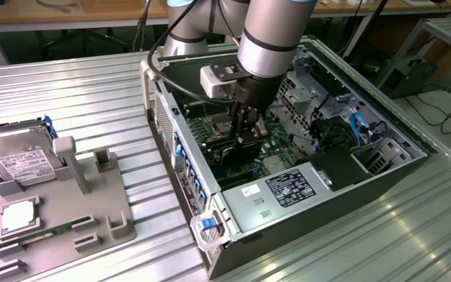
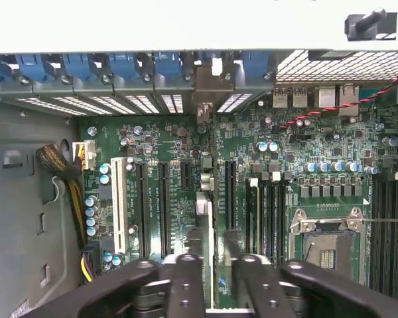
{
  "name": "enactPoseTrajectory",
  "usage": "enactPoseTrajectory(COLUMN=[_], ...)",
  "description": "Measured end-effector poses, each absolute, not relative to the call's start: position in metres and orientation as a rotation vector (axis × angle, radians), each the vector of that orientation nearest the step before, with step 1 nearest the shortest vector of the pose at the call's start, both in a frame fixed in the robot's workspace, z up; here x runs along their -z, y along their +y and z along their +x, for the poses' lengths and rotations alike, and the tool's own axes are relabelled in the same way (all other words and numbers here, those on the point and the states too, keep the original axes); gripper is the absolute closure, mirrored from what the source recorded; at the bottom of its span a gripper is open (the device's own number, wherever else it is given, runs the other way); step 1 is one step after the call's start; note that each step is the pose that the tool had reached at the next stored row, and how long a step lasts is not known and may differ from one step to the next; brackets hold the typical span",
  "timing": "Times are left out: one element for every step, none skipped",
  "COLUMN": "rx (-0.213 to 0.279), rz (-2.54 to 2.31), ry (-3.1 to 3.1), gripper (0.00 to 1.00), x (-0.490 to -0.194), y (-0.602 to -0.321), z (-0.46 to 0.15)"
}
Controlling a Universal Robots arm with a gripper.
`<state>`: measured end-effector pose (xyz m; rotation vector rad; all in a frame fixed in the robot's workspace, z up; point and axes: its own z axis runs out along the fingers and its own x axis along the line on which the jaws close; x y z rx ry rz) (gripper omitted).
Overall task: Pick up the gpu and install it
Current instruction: 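Press down on the gpu until it lock into place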
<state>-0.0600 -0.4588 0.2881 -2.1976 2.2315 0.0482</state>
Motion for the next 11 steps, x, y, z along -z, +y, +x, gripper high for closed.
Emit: enactPoseTrajectory(rx=[-0.048, -0.048, -0.048, -0.048, -0.048, -0.048, -0.048, -0.048, -0.048, -0.048, -0.048], rz=[-2.198, -2.198, -2.198, -2.198, -2.198, -2.198, -2.198, -2.198, -2.198, -2.198, -2.198], ry=[2.231, 2.232, 2.232, 2.231, 2.231, 2.231, 2.231, 2.231, 2.231, 2.231, 2.231], gripper=[0.73, 0.80, 0.86, 0.89, 0.89, 0.89, 0.89, 0.89, 0.89, 0.89, 0.89], x=[-0.2880, -0.2881, -0.2881, -0.2881, -0.2881, -0.2881, -0.2881, -0.2881, -0.2881, -0.2881, -0.2881], y=[-0.4588, -0.4588, -0.4588, -0.4588, -0.4588, -0.4588, -0.4588, -0.4588, -0.4588, -0.4588, -0.4588], z=[-0.0600, -0.0600, -0.0600, -0.0600, -0.0600, -0.0600, -0.0600, -0.0600, -0.0600, -0.0600, -0.0600])
